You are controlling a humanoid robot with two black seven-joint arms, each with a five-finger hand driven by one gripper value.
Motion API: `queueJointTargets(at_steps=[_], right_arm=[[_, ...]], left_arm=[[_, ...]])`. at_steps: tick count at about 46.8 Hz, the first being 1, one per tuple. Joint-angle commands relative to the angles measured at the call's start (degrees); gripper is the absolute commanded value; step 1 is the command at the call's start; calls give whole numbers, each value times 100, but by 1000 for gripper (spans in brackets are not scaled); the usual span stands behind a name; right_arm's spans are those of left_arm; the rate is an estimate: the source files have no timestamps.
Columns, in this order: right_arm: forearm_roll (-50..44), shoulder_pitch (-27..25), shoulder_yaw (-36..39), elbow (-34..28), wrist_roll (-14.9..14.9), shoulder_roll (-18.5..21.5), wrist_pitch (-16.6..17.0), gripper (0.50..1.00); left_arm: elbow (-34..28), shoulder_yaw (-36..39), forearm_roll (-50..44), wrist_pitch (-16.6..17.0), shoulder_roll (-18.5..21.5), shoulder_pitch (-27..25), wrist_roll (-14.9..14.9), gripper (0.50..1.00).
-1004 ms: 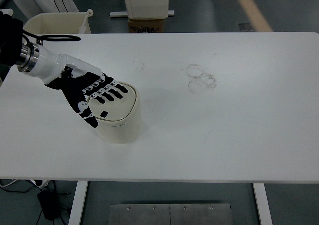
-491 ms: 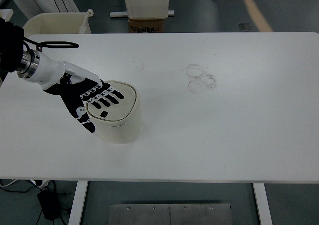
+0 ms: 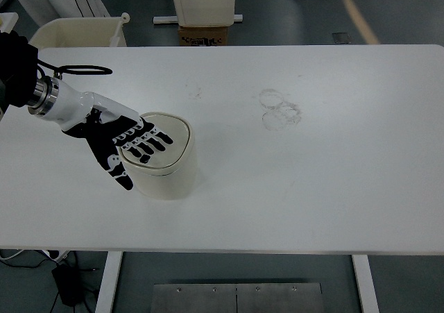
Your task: Open trash bin
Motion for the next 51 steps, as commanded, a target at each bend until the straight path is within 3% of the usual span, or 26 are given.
queueJointTargets(at_steps=[1, 29, 51], right_arm=[[-4, 3, -1, -1, 1, 0, -1, 991], [-4, 3, -1, -1, 1, 0, -1, 991], [-4, -5, -1, -1, 1, 0, -1, 991]], left_arm=[[-1, -1, 4, 0, 0, 1, 1, 1000], [26, -97, -14, 9, 70, 1, -8, 1000], [280, -1055, -84, 9, 193, -96, -26, 1000]])
